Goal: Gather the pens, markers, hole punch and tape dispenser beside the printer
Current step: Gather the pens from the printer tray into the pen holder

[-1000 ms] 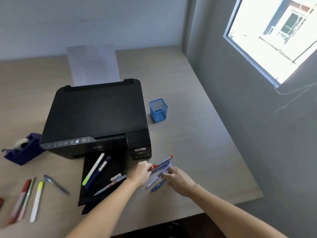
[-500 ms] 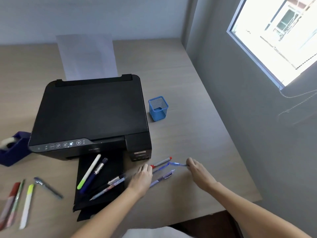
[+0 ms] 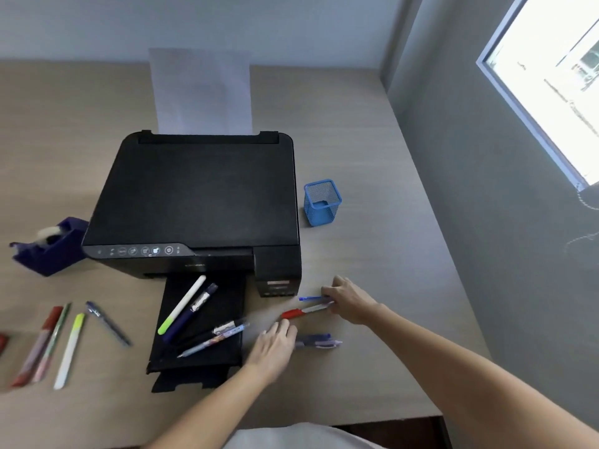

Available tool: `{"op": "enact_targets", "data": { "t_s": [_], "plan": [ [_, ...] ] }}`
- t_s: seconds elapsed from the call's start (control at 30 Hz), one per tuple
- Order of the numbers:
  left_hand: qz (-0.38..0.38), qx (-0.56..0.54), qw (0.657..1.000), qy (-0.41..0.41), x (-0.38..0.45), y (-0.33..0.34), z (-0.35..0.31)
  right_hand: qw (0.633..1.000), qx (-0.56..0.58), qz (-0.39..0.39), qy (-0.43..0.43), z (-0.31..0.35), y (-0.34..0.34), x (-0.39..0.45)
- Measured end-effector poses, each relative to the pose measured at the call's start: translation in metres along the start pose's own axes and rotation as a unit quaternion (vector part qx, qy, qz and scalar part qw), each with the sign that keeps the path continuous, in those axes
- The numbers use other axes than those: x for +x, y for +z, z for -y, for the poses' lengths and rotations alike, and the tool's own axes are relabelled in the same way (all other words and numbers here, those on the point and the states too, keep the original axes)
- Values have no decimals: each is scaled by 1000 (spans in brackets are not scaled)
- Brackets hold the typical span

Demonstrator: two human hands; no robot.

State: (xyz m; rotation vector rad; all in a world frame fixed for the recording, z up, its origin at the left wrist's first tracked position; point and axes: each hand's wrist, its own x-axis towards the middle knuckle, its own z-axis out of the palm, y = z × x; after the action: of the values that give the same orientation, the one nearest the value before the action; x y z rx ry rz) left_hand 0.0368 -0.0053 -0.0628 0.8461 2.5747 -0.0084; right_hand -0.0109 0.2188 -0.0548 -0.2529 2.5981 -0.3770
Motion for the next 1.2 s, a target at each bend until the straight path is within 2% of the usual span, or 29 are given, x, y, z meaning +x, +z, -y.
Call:
{"op": "enact_targets", "data": {
  "t_s": [0.13, 0.23, 0.37, 0.47, 0.53, 0.6, 0.7, 0.77, 0.87, 1.0, 1.07, 1.2],
  "plan": [
    [16, 29, 999, 9, -17, -27, 0, 999, -16, 27, 6, -20, -5, -8],
    [65, -22, 998, -8, -23, -62, 0, 997, 29, 28, 71, -46, -31, -16],
    [-34, -77, 996, -27, -6, -156, 0, 983, 99, -88, 128, -71, -100, -13],
    [-123, -80, 988, -51, 32, -227, 0, 973, 113, -155, 128, -71, -154, 7],
    [-113, -75, 987, -84, 67, -262, -1, 977, 96, -129, 140, -64, -181, 26],
    [-54, -70, 990, -109, 104, -286, -4, 984, 61, -73, 150, -54, -201, 43],
    [46, -41, 988, -144, 153, -299, -11, 990, 10, -18, 140, -46, -217, 70],
    [84, -26, 984, -154, 178, -295, -11, 990, 11, -3, 142, -42, -223, 85],
    [76, -133, 971, -185, 207, -278, 2, 987, 35, 23, 157, -32, -227, 101],
    [100, -109, 968, -205, 240, -264, 5, 977, 85, 48, 192, -43, -218, 129],
    [114, -58, 971, -200, 239, -259, 5, 974, 93, 47, 201, -45, -213, 129],
    [88, -20, 982, -167, 243, -259, 9, 974, 123, 21, 188, -47, -216, 124]
  ]
}}
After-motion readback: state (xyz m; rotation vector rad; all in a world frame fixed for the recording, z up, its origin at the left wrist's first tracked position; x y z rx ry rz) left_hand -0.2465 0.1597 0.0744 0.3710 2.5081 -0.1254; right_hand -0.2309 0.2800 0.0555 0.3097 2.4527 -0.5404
